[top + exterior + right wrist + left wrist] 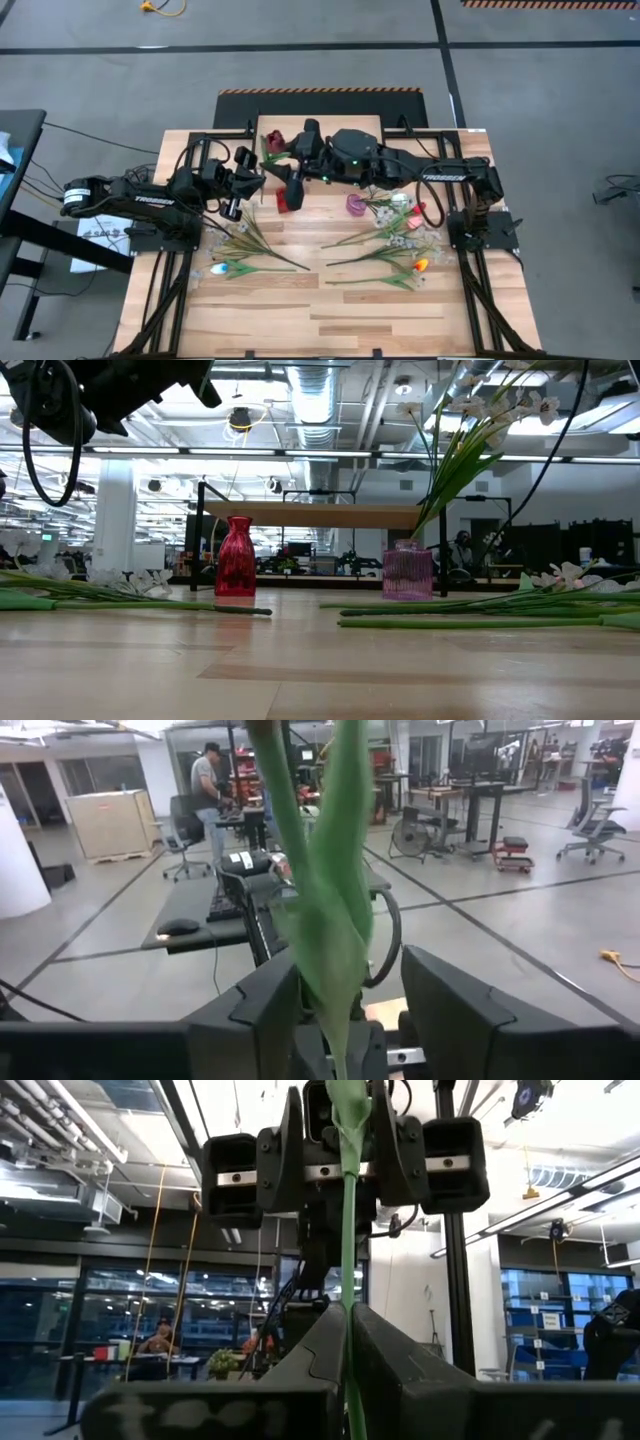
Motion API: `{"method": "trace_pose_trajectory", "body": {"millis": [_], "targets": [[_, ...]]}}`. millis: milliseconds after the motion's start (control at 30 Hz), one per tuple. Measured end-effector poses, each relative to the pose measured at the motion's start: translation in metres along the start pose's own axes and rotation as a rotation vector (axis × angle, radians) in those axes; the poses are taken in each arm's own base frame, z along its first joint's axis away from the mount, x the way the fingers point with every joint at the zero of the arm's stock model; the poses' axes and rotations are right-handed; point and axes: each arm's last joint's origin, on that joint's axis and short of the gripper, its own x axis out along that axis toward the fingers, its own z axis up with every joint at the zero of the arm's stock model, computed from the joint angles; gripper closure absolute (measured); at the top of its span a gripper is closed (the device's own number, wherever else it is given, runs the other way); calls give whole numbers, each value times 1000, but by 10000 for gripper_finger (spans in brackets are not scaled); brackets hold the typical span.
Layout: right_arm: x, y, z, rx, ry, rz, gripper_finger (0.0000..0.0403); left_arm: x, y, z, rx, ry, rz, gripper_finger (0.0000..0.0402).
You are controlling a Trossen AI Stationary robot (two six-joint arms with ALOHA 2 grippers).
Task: Pick and place flowers into a vace then onto a shelf
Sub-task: Put the dark red tulip into the red vase
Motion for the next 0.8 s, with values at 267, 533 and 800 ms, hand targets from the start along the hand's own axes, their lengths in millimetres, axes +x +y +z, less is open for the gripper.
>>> {"method": "trace_pose_trajectory", "body": {"millis": [267,533,800], "targets": [[0,0,0,0,0,0,347,0,0,-1,1,6,2,401],[0,1,-1,-26,9,3,394,0,-2,-2,21,32,-66,394],[0,1,-6,-36,60,4,399,0,-3,-5,7,79,-144,363]]}}
